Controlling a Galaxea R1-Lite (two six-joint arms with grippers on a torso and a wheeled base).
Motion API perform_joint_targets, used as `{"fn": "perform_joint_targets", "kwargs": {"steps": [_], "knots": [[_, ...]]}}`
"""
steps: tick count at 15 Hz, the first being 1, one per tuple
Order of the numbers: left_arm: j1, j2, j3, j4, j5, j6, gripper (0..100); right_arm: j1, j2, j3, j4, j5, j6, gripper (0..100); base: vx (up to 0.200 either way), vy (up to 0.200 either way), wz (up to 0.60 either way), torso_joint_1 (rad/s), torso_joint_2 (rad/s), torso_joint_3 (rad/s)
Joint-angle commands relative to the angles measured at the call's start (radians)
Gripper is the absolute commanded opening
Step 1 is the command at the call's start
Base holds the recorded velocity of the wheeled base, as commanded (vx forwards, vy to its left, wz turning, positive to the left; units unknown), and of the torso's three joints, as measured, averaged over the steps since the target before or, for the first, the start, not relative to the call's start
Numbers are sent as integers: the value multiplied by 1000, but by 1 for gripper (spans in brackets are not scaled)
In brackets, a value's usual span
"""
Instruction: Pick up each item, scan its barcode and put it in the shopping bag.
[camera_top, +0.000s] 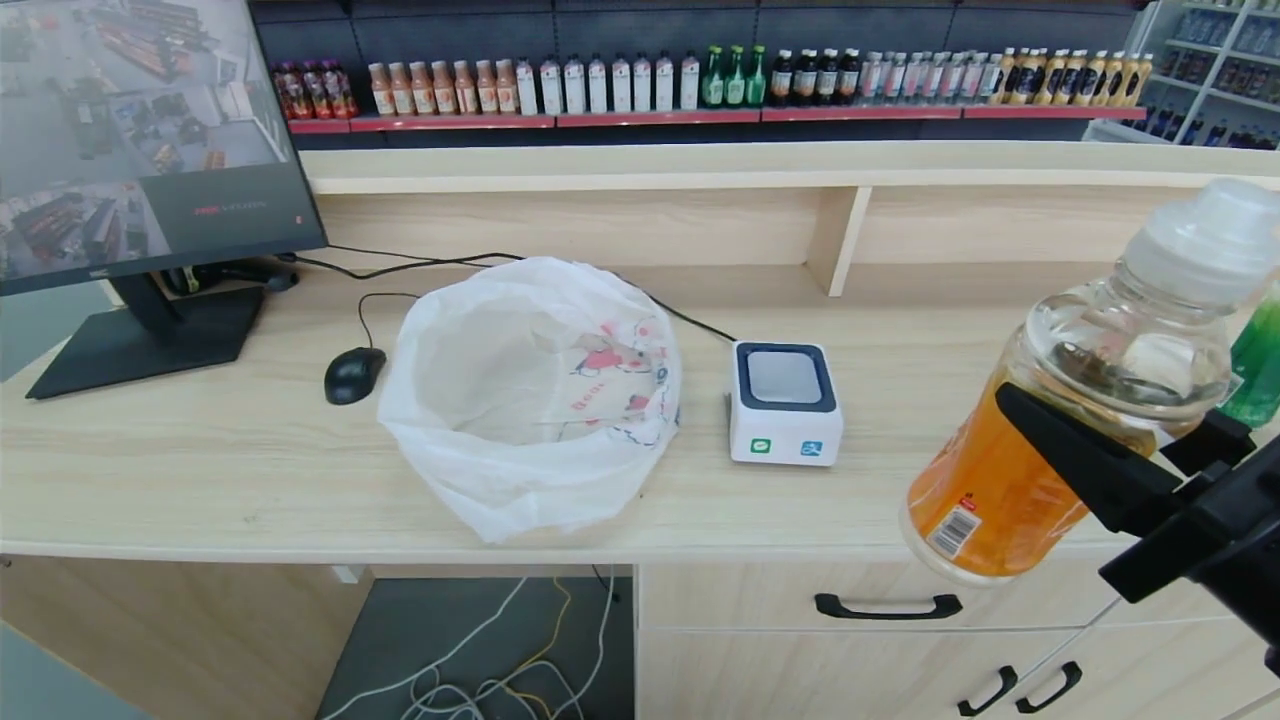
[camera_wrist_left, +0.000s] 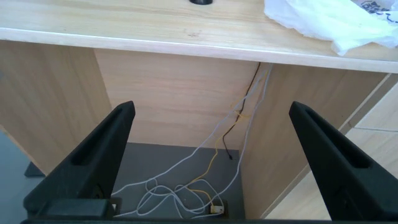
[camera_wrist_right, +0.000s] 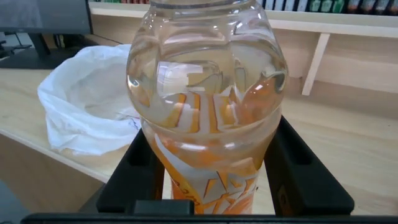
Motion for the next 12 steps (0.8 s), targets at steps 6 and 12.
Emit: {"fn": "perform_joint_targets", "kwargs": {"steps": [6, 12], "knots": [[0, 0, 0, -1, 0, 1, 100, -22, 1, -32, -2, 5, -60, 0, 0, 0, 0, 0, 0, 0], [0, 0, 0, -1, 0, 0, 100, -40, 99, -182, -3, 219, -337, 0, 0, 0, 0, 0, 0, 0]]}}
